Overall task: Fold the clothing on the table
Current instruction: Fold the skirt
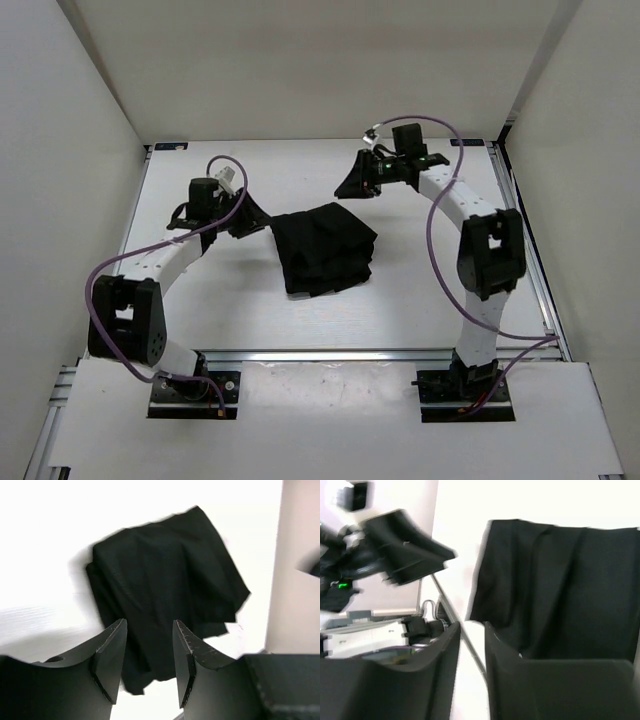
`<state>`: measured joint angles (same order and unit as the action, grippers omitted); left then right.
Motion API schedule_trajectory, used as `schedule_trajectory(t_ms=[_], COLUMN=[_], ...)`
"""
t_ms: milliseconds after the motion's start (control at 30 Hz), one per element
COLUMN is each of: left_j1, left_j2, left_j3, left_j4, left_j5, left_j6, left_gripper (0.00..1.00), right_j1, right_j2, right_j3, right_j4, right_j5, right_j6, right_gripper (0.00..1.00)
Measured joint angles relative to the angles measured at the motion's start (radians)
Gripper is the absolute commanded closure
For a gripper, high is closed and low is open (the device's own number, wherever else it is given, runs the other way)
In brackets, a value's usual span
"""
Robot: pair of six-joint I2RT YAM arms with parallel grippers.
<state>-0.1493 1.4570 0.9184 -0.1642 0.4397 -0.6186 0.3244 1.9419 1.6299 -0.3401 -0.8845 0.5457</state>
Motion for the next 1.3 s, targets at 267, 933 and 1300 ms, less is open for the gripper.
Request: schedule_trajectory(t_ms=[267, 933, 1300], left_j1=[-0.1, -0.209, -0.198], left_j2=[0.124, 0.092, 0.029], left_j3=[0.006, -0.252, -0.304], left_j4=[0.064, 0.087, 0.086], left_j5=[0.035, -0.026, -0.028], left_j6=[-0.045, -0.044, -0.053], left_gripper=[0.46, 0.48, 0.49], right_j1=[0.058, 0.125, 0.235], right_j2=[0.149, 0.214, 0.144], right_j3=[0.064, 0.143, 0.13], right_j4=[-0.144, -0.269, -0.422], right_j5=[0.122, 0.304, 0.644], right_j6=[-0.079, -0.241, -0.375], right_gripper=[0.57, 0.51, 0.52])
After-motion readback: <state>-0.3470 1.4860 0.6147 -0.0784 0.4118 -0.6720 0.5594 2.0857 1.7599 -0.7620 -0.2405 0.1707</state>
